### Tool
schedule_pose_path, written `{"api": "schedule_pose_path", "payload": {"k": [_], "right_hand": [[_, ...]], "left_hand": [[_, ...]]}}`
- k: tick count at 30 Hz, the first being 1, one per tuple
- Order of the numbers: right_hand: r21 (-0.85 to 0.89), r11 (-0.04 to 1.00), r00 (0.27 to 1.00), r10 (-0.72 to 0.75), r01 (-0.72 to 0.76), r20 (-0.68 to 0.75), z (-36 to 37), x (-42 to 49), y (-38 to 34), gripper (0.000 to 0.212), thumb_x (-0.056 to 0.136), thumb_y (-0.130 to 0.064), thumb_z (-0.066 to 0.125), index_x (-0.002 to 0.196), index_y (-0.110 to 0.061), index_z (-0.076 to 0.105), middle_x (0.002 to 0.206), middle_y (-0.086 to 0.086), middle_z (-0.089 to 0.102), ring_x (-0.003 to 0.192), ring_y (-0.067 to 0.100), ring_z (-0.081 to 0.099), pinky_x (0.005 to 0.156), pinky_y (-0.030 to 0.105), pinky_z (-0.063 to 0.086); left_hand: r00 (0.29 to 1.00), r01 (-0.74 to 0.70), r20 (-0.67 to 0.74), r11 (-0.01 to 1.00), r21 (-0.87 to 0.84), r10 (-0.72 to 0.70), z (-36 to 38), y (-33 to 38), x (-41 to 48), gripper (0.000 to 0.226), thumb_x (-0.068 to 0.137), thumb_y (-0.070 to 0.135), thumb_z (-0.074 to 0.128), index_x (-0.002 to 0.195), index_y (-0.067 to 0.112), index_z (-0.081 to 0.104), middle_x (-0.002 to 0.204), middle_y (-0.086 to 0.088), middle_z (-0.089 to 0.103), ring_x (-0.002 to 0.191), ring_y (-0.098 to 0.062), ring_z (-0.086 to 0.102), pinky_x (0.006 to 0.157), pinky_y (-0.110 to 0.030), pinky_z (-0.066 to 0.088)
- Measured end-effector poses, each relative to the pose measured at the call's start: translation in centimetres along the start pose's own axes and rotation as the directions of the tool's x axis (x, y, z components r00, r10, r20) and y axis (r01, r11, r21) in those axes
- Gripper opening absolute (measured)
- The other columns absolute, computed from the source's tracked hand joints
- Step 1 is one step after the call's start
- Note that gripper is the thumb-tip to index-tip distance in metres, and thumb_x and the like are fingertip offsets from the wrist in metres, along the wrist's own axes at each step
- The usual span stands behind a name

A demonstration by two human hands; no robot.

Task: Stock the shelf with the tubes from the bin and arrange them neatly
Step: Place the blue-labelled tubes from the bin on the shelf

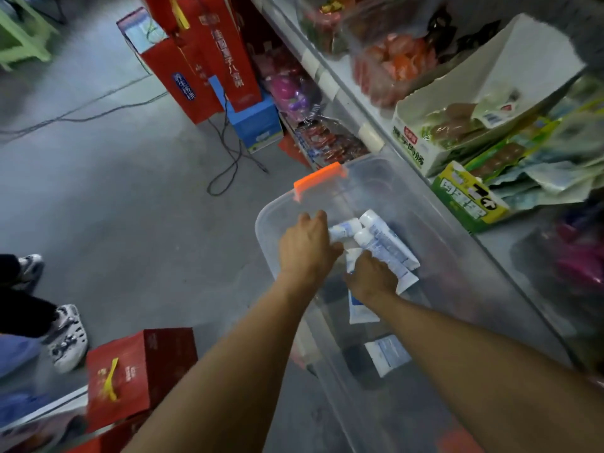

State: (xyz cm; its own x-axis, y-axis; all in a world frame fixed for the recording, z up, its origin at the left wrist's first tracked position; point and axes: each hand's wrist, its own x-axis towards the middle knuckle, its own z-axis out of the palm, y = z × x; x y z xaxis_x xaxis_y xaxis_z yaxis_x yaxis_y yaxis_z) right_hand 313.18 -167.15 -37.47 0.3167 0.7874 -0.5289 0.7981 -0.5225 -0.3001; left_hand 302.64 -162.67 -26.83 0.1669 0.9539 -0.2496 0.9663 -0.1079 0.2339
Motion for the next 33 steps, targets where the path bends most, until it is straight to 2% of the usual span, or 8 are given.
{"api": "schedule_pose_path", "payload": {"k": [5, 9, 12, 15, 19, 22, 27, 33], "right_hand": [[-0.074, 0.997, 1.0, 0.02, -0.019, 0.018, 1.7, 1.3, 0.0, 0.068, 0.088, -0.035, 0.064, 0.141, -0.004, 0.032, 0.135, 0.014, 0.052, 0.122, 0.033, 0.053, 0.091, 0.038, 0.047], [0.111, 0.989, 0.984, 0.074, -0.093, 0.165, 0.8, 0.7, 1.8, 0.055, 0.075, -0.039, 0.073, 0.121, -0.015, 0.053, 0.12, 0.009, 0.061, 0.111, 0.031, 0.059, 0.089, 0.037, 0.049], [0.4, 0.904, 0.984, 0.098, -0.149, 0.146, -1.2, -1.0, 3.4, 0.038, 0.072, -0.035, 0.075, 0.101, -0.015, 0.06, 0.104, 0.006, 0.068, 0.095, 0.026, 0.065, 0.084, 0.038, 0.054], [0.643, 0.757, 0.992, 0.118, -0.12, 0.046, -4.2, -3.8, 4.2, 0.029, 0.068, -0.026, 0.081, 0.09, -0.014, 0.066, 0.091, 0.004, 0.072, 0.085, 0.023, 0.068, 0.077, 0.037, 0.057], [0.785, 0.619, 0.985, 0.136, -0.004, -0.103, -8.6, -10.4, 4.4, 0.023, 0.064, -0.02, 0.085, 0.077, -0.015, 0.067, 0.071, 0.001, 0.066, 0.057, 0.012, 0.059, 0.049, 0.022, 0.046], [0.868, 0.481, 0.971, 0.124, 0.12, -0.203, -11.0, -17.1, 5.2, 0.025, 0.069, -0.011, 0.082, 0.08, -0.011, 0.06, 0.069, 0.006, 0.062, 0.05, 0.015, 0.053, 0.041, 0.022, 0.042], [0.938, 0.297, 0.955, 0.174, 0.18, -0.239, -14.9, -30.1, 7.8, 0.031, 0.078, -0.01, 0.075, 0.101, -0.002, 0.056, 0.066, 0.015, 0.064, 0.037, 0.018, 0.058, 0.038, 0.025, 0.046], [0.979, -0.074, 0.955, 0.248, 0.189, -0.165, -18.0, -42.8, 11.8, 0.033, 0.082, -0.012, 0.071, 0.11, -0.003, 0.056, 0.091, 0.025, 0.07, 0.056, 0.03, 0.07, 0.045, 0.029, 0.055]], "left_hand": [[0.998, -0.01, -0.067, 0.998, 0.061, 0.015, 0.6, -0.3, 0.3, 0.035, 0.087, 0.039, 0.06, 0.109, 0.014, 0.053, 0.104, -0.009, 0.059, 0.085, -0.033, 0.061, 0.062, -0.035, 0.041], [0.973, 0.22, 0.004, 0.923, -0.316, -0.231, -0.4, -0.6, -0.1, 0.039, 0.084, 0.047, 0.064, 0.103, 0.013, 0.059, 0.099, -0.006, 0.067, 0.087, -0.028, 0.064, 0.078, -0.04, 0.054], [0.888, 0.432, 0.217, 0.576, -0.694, -0.405, -2.2, 0.1, -1.7, 0.04, 0.085, 0.048, 0.065, 0.1, 0.011, 0.061, 0.081, -0.007, 0.069, 0.066, -0.02, 0.064, 0.065, -0.031, 0.055], [0.811, 0.531, 0.455, 0.136, -0.836, -0.368, -4.3, 1.4, -4.6, 0.037, 0.09, 0.043, 0.063, 0.099, 0.007, 0.064, 0.065, -0.009, 0.066, 0.05, -0.015, 0.054, 0.042, -0.018, 0.042], [0.836, 0.519, 0.528, -0.093, -0.849, -0.151, -6.9, 2.1, -11.1, 0.028, 0.094, 0.039, 0.058, 0.099, 0.013, 0.065, 0.069, -0.007, 0.069, 0.059, -0.012, 0.062, 0.041, -0.015, 0.042], [0.846, 0.521, 0.532, -0.151, -0.84, -0.041, -8.0, 2.2, -18.0, 0.033, 0.091, 0.039, 0.06, 0.109, 0.013, 0.066, 0.081, -0.007, 0.071, 0.062, -0.01, 0.069, 0.045, -0.016, 0.047], [0.861, 0.508, 0.502, -0.118, -0.853, 0.078, -10.6, 3.8, -28.9, 0.031, 0.094, 0.021, 0.06, 0.118, 0.001, 0.058, 0.097, -0.019, 0.068, 0.071, -0.022, 0.072, 0.058, -0.027, 0.06], [0.88, 0.429, 0.431, 0.054, -0.902, 0.198, -14.1, 10.2, -38.7, 0.008, 0.089, -0.004, 0.054, 0.094, -0.005, 0.06, 0.063, -0.011, 0.069, 0.063, -0.021, 0.071, 0.056, -0.033, 0.061]]}}
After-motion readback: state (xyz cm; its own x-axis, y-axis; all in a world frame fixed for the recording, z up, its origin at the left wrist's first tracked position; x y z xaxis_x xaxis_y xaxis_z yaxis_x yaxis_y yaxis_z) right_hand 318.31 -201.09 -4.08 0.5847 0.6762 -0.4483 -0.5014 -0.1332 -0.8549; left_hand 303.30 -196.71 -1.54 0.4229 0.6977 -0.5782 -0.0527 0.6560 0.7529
